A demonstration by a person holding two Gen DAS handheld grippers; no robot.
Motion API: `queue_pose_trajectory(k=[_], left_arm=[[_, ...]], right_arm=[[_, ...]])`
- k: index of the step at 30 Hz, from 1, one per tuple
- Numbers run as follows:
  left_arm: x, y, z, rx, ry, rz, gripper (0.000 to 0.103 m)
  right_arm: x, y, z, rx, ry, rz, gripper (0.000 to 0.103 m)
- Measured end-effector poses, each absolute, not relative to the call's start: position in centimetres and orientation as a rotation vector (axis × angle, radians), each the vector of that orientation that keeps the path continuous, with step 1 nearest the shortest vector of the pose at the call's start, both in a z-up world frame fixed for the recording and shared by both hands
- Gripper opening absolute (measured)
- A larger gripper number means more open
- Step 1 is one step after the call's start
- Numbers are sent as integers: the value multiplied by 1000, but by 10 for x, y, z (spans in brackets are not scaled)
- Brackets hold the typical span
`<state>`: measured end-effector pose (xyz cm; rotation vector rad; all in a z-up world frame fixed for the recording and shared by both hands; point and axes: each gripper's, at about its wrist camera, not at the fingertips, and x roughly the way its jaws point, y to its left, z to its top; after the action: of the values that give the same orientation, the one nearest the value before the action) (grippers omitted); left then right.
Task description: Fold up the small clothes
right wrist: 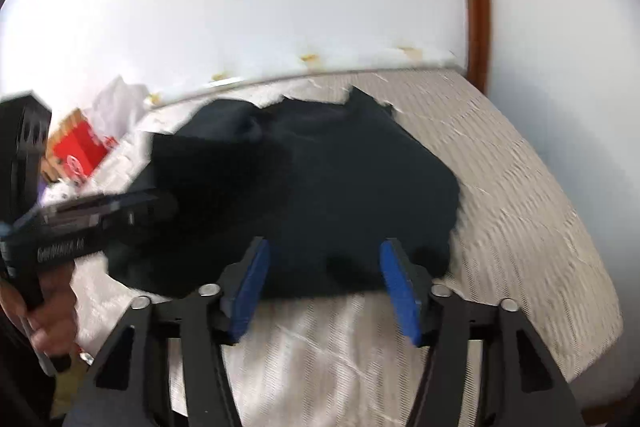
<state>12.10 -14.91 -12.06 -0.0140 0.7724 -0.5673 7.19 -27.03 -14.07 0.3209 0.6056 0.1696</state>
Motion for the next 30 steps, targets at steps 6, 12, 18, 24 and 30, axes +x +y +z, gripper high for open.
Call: queue_pose_trajectory(k=[6,12,18,24,30], left_arm=[[94,-90,-132,0,765,-456,61],[85,-49,-163,-49,855,-435,62],[87,-47,-172,-95,873,-461,68],[106,-80,-180,-88,881,-446,73],[113,-110,-179,-24,893,-447,73]], right_arm=[[92,-235,-126,375,585,285,76],[129,-202,-127,422,605,325,78],[184,-186,-146,463,693,276,78],[204,-191,-147,483,646,309,18],[160,-235,-95,394,421,229,11]])
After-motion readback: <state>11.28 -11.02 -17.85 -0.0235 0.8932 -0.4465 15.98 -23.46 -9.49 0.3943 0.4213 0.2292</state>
